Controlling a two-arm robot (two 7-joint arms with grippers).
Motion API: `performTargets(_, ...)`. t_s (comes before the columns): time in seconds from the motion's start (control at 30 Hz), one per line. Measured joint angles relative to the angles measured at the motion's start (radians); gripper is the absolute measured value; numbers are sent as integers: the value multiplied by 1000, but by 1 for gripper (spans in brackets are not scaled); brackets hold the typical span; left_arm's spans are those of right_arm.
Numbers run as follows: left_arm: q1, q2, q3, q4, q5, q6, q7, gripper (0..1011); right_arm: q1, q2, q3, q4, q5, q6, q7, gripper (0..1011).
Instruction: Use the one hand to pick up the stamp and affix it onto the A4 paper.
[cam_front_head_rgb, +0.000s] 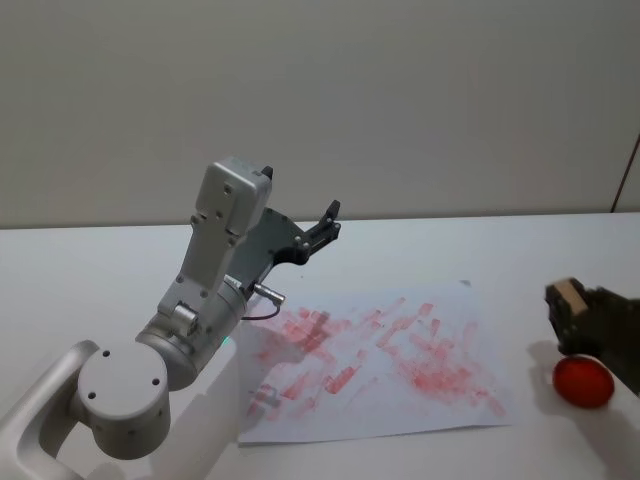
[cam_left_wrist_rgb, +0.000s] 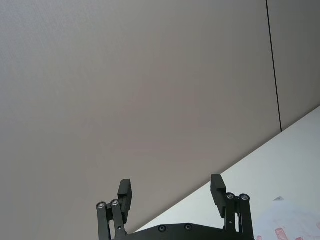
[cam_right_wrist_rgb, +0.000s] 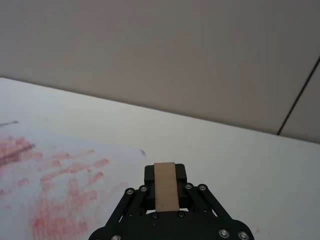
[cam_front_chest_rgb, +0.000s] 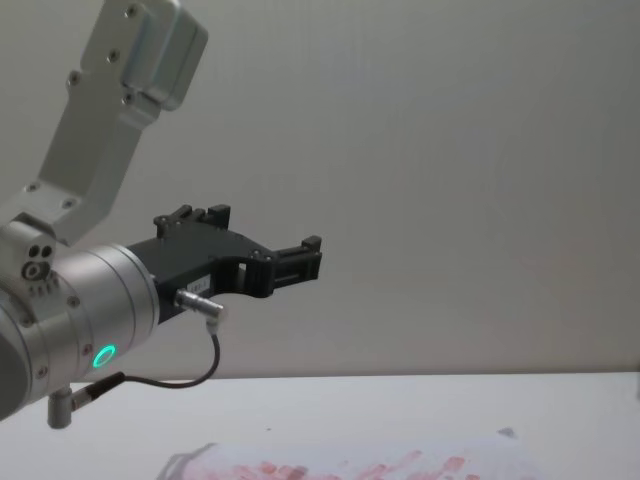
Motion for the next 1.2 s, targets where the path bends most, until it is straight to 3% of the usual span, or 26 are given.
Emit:
performTargets(0.5,0,0,0,0,0,0,0,1001,110,-83,-48,91,-1,-30,158,219)
performTargets(0.77,0,0,0,0,0,0,0,1001,146,-113,-72,159,-7,3,216,219)
performTargets(1.2,0,0,0,0,0,0,0,1001,175,-130,-104,252,-87,74,272,219)
